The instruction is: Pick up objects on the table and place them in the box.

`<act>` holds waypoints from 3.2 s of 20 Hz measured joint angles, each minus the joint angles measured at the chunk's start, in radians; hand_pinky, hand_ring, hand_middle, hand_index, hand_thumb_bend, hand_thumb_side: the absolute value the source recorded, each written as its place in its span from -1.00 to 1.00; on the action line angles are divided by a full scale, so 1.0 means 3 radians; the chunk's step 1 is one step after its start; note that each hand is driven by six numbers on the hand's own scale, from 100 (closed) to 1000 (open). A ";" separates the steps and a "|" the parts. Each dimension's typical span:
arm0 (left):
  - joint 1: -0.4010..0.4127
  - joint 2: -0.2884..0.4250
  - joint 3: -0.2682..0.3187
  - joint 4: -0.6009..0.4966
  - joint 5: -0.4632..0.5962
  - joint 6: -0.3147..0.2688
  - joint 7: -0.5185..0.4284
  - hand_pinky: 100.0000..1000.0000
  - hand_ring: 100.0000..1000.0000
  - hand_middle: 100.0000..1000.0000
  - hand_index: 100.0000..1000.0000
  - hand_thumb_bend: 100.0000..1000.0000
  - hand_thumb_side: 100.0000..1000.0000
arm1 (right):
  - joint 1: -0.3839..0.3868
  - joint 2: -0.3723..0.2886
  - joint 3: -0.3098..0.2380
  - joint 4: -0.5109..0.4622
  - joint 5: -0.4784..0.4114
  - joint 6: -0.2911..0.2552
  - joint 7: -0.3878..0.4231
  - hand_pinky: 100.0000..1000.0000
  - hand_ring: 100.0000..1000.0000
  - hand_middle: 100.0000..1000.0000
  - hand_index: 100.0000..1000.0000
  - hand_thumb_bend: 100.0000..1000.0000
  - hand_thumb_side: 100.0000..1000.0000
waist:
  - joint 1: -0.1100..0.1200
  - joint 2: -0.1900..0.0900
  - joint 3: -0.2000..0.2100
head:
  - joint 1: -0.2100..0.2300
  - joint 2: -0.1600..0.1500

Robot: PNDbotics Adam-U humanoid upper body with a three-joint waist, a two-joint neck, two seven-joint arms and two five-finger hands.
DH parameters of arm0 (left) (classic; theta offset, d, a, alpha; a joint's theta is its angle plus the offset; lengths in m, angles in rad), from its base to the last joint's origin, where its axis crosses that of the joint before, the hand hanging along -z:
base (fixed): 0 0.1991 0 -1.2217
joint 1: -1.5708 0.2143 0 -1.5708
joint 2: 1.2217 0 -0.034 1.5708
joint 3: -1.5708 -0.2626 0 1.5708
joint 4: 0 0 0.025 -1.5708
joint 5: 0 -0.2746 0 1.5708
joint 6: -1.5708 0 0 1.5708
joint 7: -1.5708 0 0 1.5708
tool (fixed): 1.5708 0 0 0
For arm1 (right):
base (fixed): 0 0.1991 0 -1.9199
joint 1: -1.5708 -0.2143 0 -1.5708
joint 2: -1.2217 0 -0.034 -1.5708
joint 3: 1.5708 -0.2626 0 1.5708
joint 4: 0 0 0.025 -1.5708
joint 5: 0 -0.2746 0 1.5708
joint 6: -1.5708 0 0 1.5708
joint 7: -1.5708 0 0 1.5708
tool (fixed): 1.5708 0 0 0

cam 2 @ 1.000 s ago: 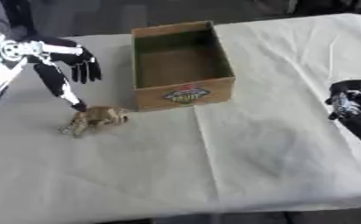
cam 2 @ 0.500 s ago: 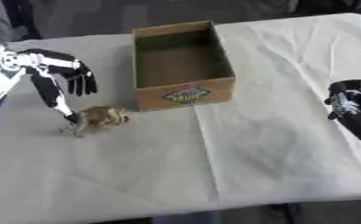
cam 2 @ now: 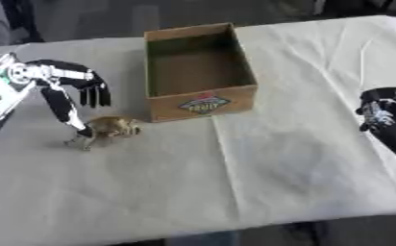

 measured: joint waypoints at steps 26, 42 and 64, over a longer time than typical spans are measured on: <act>0.0087 -0.0045 -0.0071 0.0008 -0.0155 -0.0141 0.0095 -0.02 -0.03 -0.07 0.21 0.00 -1.00 | -0.0002 0.0000 0.0002 0.0000 0.0000 -0.0002 0.0002 -0.38 0.02 0.09 0.18 -1.00 -0.39 | -0.0003 0.0017 -0.0016 | -0.0009 0.0000; 0.0130 -0.0046 -0.0111 -0.0058 -0.0275 -0.0205 0.0251 -0.45 -0.39 -0.45 -0.12 -0.11 -1.00 | -0.0003 0.0001 0.0002 0.0001 0.0006 -0.0005 0.0006 -0.38 0.02 0.09 0.18 -1.00 -0.39 | -0.0004 0.0027 -0.0003 | -0.0010 0.0000; 0.0156 -0.0046 -0.0122 -0.0173 -0.0161 -0.0037 0.0649 -0.11 -0.09 -0.15 0.14 -0.12 -1.00 | -0.0005 0.0001 0.0002 0.0006 0.0008 -0.0007 0.0008 -0.38 0.02 0.09 0.18 -1.00 -0.40 | -0.0010 0.0014 0.0004 | -0.0018 0.0000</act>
